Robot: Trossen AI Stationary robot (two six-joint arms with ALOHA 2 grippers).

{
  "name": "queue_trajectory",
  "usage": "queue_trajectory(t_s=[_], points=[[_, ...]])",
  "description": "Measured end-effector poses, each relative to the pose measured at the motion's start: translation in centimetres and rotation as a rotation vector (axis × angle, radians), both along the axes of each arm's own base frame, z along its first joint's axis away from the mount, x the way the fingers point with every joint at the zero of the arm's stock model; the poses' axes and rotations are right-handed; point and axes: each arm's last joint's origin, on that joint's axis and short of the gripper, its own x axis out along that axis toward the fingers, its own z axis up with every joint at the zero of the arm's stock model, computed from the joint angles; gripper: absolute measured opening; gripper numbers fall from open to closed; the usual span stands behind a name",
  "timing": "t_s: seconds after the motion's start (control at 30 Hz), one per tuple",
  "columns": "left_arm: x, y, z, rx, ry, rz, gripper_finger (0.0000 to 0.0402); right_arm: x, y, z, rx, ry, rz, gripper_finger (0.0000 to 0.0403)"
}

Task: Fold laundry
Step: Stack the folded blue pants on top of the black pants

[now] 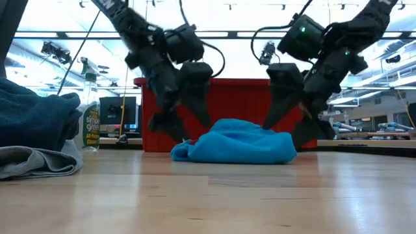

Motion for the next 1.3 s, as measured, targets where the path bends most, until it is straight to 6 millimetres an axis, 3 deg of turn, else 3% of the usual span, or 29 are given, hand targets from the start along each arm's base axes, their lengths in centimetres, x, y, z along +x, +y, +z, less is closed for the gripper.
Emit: queue_trajectory(t_s=[0.17,0.33,0.6,0.9,1.1,1.23,1.3], points=[[-0.7,-0.1,-1.7,0.007,-0.110,0.042,0.0390,1.1,-0.4,-1.8,-0.028,-0.006,-0.034,0.0365],[-1.0,-0.1,-2.4,0.077,-0.150,0.066,0.0354,1.7,-1.1,-2.6,-0.043,-0.035,-0.054,0.0335],[-0.3,-0.7,-1.8,0.120,-0.238,0.029,0.0220,2.2,-1.6,-3.1,-0.087,-0.090,-0.027,0.0187],[0.3,-1.7,-3.9,0.067,-0.195,0.045,0.0095,3.2,-1.5,-3.6,-0.005,-0.189,0.024,0.0026],[0.3,-2.2,-3.7,0.017,-0.180,0.075,0.0018,3.6,-1.3,-3.1,0.093,-0.256,0.036,0.0024],[0.4,-2.5,-2.3,-0.054,-0.189,0.076,0.0012,4.2,-0.7,-1.9,0.172,-0.384,0.066,0.0024],[0.3,-3.0,-0.7,-0.074,-0.202,0.056,0.0017,4.6,-0.3,-1.1,0.209,-0.465,0.063,0.0024]])
